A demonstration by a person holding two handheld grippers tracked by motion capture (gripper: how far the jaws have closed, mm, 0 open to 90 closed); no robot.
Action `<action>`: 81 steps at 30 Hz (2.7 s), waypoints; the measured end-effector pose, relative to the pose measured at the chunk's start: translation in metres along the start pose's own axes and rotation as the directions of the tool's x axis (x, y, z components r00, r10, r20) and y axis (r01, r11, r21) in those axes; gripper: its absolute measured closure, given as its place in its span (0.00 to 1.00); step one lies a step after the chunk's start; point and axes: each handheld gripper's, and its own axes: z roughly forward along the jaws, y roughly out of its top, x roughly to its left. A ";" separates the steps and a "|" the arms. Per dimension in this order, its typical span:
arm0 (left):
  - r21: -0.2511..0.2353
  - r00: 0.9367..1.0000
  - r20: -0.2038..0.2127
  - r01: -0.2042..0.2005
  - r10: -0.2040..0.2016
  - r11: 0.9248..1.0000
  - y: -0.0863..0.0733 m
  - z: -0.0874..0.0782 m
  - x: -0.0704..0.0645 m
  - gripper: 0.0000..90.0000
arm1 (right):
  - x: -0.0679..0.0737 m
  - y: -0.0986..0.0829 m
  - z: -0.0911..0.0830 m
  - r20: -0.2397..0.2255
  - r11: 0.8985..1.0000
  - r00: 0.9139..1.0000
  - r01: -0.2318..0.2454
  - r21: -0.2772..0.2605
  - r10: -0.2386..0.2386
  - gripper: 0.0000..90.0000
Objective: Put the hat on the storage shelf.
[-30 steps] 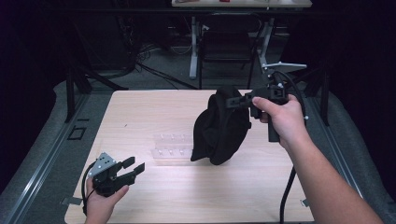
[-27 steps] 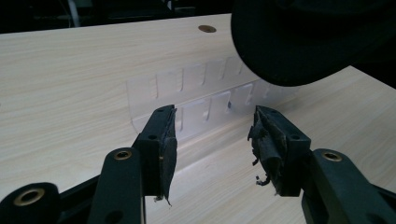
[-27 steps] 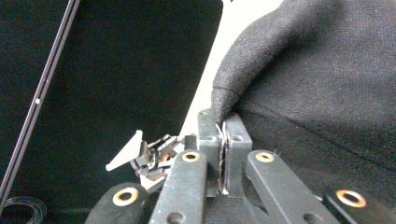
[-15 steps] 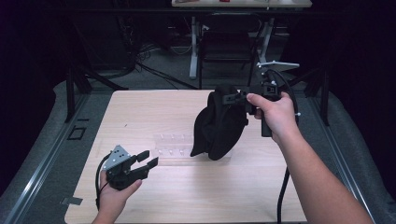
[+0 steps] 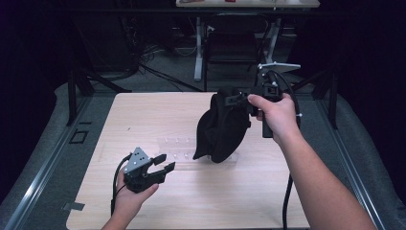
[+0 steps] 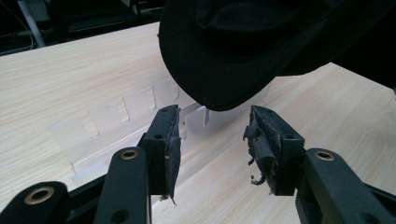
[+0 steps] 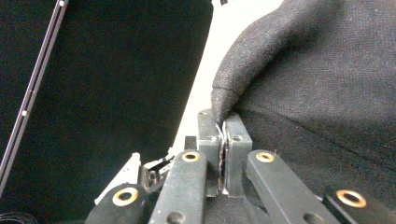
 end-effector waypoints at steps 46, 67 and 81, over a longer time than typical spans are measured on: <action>0.006 0.997 0.067 -0.030 0.030 1.000 0.019 0.029 -0.019 0.67 | 0.022 0.000 0.040 -0.086 1.000 0.996 0.012 -0.014 -0.013 0.97; 0.054 0.993 0.074 -0.094 0.090 0.994 0.032 0.053 -0.038 0.82 | 0.024 -0.002 0.046 -0.095 1.000 0.995 0.015 -0.023 -0.017 0.97; 0.072 0.986 0.042 -0.164 0.162 0.984 0.027 0.052 -0.040 0.91 | 0.027 -0.003 0.048 -0.097 1.000 0.995 0.015 -0.020 -0.017 0.97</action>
